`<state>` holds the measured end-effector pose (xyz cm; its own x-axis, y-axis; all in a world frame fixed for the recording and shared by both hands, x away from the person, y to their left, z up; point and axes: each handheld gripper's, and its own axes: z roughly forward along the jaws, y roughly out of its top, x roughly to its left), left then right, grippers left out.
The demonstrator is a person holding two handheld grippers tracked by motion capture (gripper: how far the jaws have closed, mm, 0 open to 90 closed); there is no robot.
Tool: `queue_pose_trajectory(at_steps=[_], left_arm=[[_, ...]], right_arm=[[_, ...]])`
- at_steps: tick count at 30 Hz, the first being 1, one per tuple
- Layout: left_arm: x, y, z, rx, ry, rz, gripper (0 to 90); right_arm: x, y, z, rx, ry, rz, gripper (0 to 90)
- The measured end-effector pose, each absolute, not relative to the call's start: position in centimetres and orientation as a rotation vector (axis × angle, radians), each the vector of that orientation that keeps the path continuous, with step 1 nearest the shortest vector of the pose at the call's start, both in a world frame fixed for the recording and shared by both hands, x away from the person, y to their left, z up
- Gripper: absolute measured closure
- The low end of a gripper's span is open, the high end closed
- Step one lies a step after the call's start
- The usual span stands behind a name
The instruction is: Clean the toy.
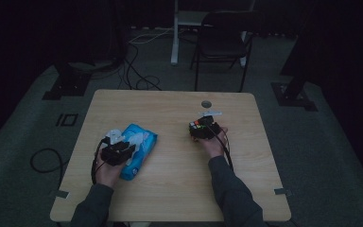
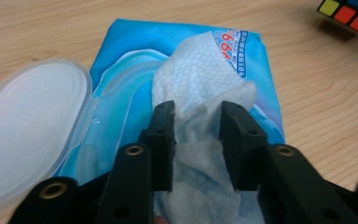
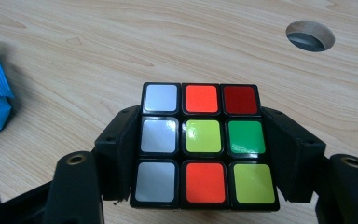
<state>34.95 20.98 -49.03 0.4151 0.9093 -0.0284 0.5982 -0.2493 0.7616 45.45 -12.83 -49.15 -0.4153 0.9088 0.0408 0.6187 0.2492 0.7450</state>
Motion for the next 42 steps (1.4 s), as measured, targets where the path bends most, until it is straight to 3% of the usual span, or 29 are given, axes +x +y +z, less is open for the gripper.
queue_pose_trajectory(at_steps=[6,10,19,20,31,34,35,36,37,41,42], left_arm=[[35.0,20.9,-48.7,1.930,1.283,0.570,77.5],[35.0,21.3,-48.4,1.913,1.307,0.592,87.8],[33.4,20.3,-45.3,1.866,1.130,0.552,89.5],[32.8,20.1,-44.3,1.800,1.076,0.469,89.5],[30.8,19.2,-41.6,1.726,0.888,0.346,89.6],[30.3,19.2,-40.8,1.741,0.901,0.489,89.5],[30.7,19.4,-41.3,1.790,0.994,0.638,88.9],[30.7,19.4,-41.3,1.790,0.994,0.638,88.6],[31.5,19.9,-42.5,1.841,1.089,0.723,87.9],[32.8,20.6,-44.7,1.915,1.211,0.772,82.2],[33.4,20.8,-45.5,1.945,1.243,0.748,72.2]], right_arm=[[45.5,-12.9,-49.2,1.395,2.132,0.994,34.1],[45.5,-12.8,-49.2,1.395,2.132,0.991,34.1],[45.4,-12.6,-49.0,1.383,2.132,0.996,34.1],[45.4,-12.6,-49.0,1.383,2.133,0.996,34.1],[45.3,-12.5,-48.8,1.378,2.126,1.002,34.1],[45.3,-12.5,-48.8,1.376,2.126,1.006,34.1],[45.2,-12.5,-48.8,1.370,2.127,1.006,34.1],[45.2,-12.4,-48.7,1.368,2.128,1.006,34.1],[45.1,-12.4,-48.7,1.363,2.128,1.006,34.1],[45.1,-12.5,-48.6,1.354,2.122,1.002,34.1],[45.1,-12.6,-48.5,1.358,2.118,1.005,34.1]])
